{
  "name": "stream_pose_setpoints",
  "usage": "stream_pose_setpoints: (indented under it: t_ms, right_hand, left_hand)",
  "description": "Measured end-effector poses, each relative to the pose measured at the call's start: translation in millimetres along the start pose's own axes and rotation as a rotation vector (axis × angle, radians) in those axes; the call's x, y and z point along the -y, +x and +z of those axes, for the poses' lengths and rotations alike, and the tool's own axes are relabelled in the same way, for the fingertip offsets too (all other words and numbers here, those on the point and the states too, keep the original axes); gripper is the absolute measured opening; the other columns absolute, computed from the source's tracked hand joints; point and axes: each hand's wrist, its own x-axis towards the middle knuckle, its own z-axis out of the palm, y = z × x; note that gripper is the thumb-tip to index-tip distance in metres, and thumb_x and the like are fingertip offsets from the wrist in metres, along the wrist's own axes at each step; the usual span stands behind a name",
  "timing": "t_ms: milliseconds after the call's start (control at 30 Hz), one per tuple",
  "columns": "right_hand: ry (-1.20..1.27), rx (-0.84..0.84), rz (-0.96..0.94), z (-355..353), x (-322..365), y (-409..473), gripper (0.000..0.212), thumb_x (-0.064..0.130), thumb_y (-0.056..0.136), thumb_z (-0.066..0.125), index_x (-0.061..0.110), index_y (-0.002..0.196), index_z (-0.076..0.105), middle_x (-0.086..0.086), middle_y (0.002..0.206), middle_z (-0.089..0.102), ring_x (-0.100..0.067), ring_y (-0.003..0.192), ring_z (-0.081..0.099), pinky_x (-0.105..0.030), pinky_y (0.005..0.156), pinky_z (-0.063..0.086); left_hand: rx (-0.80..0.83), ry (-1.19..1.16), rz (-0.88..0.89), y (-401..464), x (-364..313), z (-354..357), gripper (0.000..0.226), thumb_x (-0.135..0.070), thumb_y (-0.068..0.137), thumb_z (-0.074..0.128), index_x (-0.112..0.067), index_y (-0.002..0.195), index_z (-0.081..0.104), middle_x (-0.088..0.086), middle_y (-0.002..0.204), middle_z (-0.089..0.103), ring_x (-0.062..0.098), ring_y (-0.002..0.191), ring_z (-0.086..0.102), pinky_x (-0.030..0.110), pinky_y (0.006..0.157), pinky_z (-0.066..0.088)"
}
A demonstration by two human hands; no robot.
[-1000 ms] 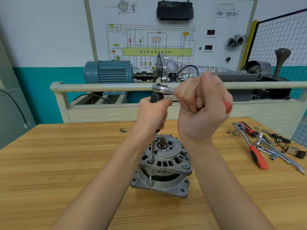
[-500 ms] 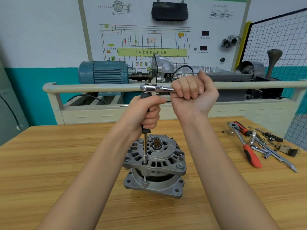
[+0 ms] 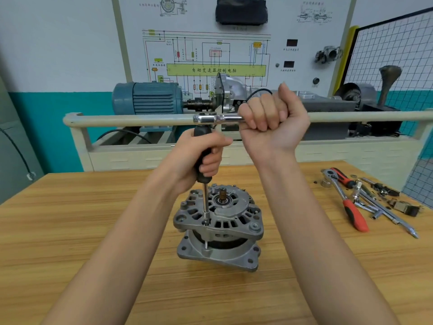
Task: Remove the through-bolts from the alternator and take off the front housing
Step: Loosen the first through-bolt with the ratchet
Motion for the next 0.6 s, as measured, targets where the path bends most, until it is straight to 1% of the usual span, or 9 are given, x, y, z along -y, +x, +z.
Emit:
stream_pose_setpoints:
  t_ms: [100,167,200,267,333,400,467,533,600]
  right_hand:
    - [0.214,-0.120,0.099,-9.8,-0.7,12.3,0.050,0.014,0.083,0.042,0.016,0.035,0.030,0.004,0.030,0.023,-0.011,0.030,0.015,-0.020,0.037,0.017]
    - [0.269,-0.143,0.104,-10.7,-4.0,12.5,0.049,0.013,0.082,0.042,0.016,0.035,0.029,0.003,0.030,0.023,-0.011,0.029,0.014,-0.019,0.037,0.016]
    - [0.261,-0.144,0.088,-8.9,-5.0,9.9,0.049,0.013,0.082,0.041,0.016,0.035,0.030,0.003,0.030,0.023,-0.010,0.031,0.013,-0.019,0.038,0.017]
    - [0.164,-0.109,0.022,-4.3,-5.1,1.8,0.051,0.014,0.085,0.040,0.017,0.035,0.031,0.004,0.031,0.023,-0.009,0.031,0.016,-0.020,0.037,0.019]
    - [-0.055,-0.009,-0.100,3.9,-8.4,-10.3,0.054,0.012,0.089,0.039,0.018,0.036,0.034,0.006,0.033,0.025,-0.010,0.033,0.019,-0.023,0.039,0.021]
    - [-0.324,0.118,-0.310,14.8,-19.5,-23.7,0.052,0.006,0.090,0.037,0.019,0.039,0.037,0.007,0.035,0.029,-0.011,0.035,0.020,-0.026,0.042,0.019]
    - [-0.550,0.163,-0.506,23.7,-32.7,-34.3,0.046,0.000,0.087,0.038,0.021,0.047,0.041,0.006,0.038,0.032,-0.011,0.036,0.024,-0.027,0.044,0.019]
    - [-0.633,0.165,-0.575,27.3,-37.7,-37.4,0.042,-0.001,0.085,0.040,0.023,0.051,0.043,0.005,0.040,0.032,-0.011,0.038,0.026,-0.027,0.046,0.020]
    - [-0.553,0.192,-0.521,23.9,-32.3,-33.1,0.045,0.001,0.086,0.038,0.022,0.047,0.042,0.005,0.038,0.031,-0.010,0.036,0.024,-0.027,0.045,0.018]
  left_hand:
    - [0.139,-0.072,-0.032,0.7,-2.4,-2.0,0.036,-0.012,0.079,0.054,-0.017,0.046,0.041,-0.006,0.035,0.029,0.006,0.028,0.024,0.016,0.035,0.023]
    - [0.147,-0.117,-0.057,0.7,-1.9,0.5,0.041,-0.012,0.080,0.052,-0.018,0.042,0.038,-0.007,0.033,0.026,0.004,0.026,0.020,0.013,0.033,0.017]
    - [0.112,-0.111,-0.064,0.8,-0.9,1.8,0.045,-0.011,0.082,0.053,-0.020,0.041,0.035,-0.007,0.033,0.024,0.004,0.025,0.018,0.012,0.033,0.015]
    - [-0.025,-0.058,-0.058,0.6,1.0,5.3,0.054,-0.010,0.087,0.054,-0.023,0.040,0.030,-0.008,0.033,0.021,0.006,0.026,0.015,0.011,0.034,0.015]
    - [-0.188,-0.016,-0.034,1.8,2.7,10.7,0.055,-0.007,0.089,0.051,-0.023,0.042,0.028,-0.007,0.035,0.020,0.007,0.028,0.013,0.011,0.036,0.015]
    - [-0.328,0.009,-0.007,4.0,4.0,17.2,0.051,-0.004,0.088,0.052,-0.022,0.047,0.027,-0.007,0.036,0.021,0.008,0.029,0.013,0.012,0.036,0.015]
    - [-0.435,0.043,0.016,5.9,5.8,22.2,0.045,-0.002,0.085,0.053,-0.020,0.051,0.029,-0.008,0.036,0.024,0.009,0.031,0.015,0.013,0.036,0.016]
    - [-0.487,0.069,0.032,6.5,7.3,24.2,0.041,-0.001,0.083,0.054,-0.018,0.053,0.031,-0.008,0.037,0.026,0.010,0.033,0.017,0.015,0.037,0.016]
    - [-0.474,0.080,0.035,5.3,8.1,22.3,0.041,-0.001,0.083,0.055,-0.018,0.054,0.031,-0.007,0.038,0.025,0.011,0.033,0.017,0.016,0.037,0.017]
